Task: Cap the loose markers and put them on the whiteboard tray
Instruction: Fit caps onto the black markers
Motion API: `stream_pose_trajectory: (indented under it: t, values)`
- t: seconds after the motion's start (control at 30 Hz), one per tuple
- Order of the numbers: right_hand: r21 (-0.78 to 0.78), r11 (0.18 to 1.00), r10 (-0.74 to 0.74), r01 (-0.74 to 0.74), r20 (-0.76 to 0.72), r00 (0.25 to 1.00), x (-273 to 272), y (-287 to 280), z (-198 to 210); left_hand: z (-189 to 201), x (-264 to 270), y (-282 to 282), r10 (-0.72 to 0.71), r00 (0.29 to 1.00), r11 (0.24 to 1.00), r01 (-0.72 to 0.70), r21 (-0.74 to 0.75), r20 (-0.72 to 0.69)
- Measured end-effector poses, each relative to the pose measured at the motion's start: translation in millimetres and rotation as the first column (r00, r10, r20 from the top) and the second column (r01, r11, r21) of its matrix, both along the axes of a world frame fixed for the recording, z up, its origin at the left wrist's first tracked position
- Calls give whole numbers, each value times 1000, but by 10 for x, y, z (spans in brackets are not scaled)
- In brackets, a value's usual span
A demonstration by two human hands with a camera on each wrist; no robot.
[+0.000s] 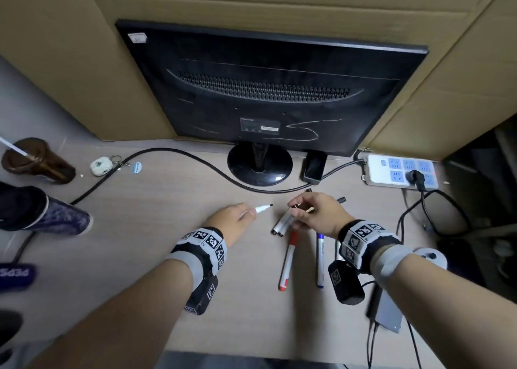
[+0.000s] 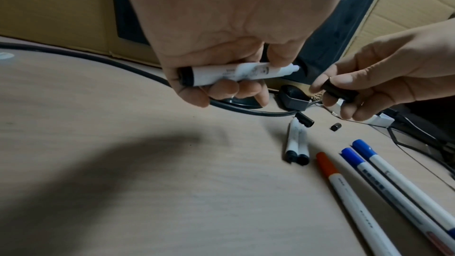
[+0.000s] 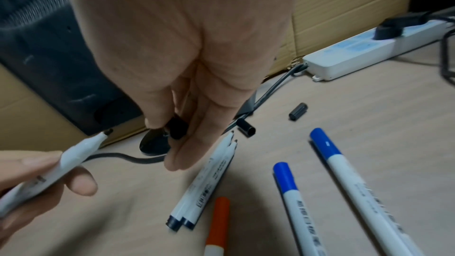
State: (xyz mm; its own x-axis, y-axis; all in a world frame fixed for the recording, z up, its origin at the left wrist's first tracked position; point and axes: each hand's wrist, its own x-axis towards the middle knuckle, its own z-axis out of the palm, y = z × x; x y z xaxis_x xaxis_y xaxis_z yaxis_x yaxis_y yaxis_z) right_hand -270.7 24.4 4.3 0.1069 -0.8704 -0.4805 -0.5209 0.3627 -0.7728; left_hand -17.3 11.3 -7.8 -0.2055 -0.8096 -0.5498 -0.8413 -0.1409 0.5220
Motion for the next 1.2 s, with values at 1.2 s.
stream_pose_trajectory:
  t: [1.2]
  values:
    - [-27,996,-77,91,323,943,-147,468,325,447,-360,385,-139,990,977,142,-162,27]
